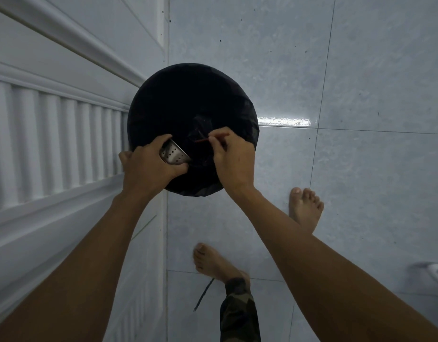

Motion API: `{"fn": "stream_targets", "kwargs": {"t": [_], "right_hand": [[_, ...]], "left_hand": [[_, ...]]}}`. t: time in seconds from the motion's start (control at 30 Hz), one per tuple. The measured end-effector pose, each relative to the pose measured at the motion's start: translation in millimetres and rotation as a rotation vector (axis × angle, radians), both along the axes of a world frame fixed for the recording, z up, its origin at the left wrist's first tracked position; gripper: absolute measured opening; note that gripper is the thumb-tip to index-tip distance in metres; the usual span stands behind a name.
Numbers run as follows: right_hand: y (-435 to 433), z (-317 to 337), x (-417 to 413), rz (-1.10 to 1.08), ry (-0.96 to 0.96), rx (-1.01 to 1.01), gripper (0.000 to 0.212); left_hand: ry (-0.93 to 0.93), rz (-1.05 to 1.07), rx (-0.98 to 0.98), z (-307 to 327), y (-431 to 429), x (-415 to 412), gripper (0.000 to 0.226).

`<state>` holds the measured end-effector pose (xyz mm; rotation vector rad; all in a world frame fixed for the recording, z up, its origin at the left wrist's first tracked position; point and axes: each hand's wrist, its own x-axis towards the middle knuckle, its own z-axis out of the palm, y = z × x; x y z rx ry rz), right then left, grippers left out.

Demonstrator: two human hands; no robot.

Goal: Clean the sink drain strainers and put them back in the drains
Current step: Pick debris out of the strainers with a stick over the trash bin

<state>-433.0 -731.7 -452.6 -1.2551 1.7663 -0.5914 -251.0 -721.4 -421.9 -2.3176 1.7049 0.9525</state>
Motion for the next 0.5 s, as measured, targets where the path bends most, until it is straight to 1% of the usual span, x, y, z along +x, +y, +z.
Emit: {"fn": "stream_targets", "kwargs": {"t": [0.07, 0.13, 0.17, 0.2, 0.27, 0.33, 0.43, 0.5], "right_hand": [[-1.3, -0.3, -1.7, 0.029, -0.095, -0.006, 0.01], [2.5, 1.3, 0.8, 0.142, -0.173, 0.052, 0.008], [5.5, 2.2, 1.7, 0.168, -0.159, 0.068, 0.008], [7.3, 1.6, 0.9, 0.15, -0.123, 0.063, 0.009], [6.3, 1.3, -3.9, 0.035, -0.037, 0.019, 0.011], [2.5, 2.3, -6.7, -0.005, -0.064, 0.0, 0.011], [2.2, 4.0, -2.1, 0.152, -0.155, 0.023, 0.007], [2.7, 4.9, -1.8, 0.161, -0.1, 0.005, 0.009]], "left_hand": [[-0.011, 0.013, 0.031, -1.0, 0.5, 2.6, 0.095], [0.011, 0.02, 0.045, -1.8, 0.9, 2.3, 0.097], [0.028, 0.023, 0.049, -1.6, 0.8, 1.0, 0.097], [0.041, 0.026, 0.054, -0.8, 0.9, -0.6, 0.097], [0.058, 0.037, 0.055, 1.0, 1.0, -2.5, 0.095], [0.071, 0.044, 0.056, 2.4, -0.1, -2.0, 0.089], [0.104, 0.03, 0.059, 2.8, -0.7, 0.6, 0.074], [0.141, 0.044, 0.056, 4.1, 0.2, 0.9, 0.07]]}}
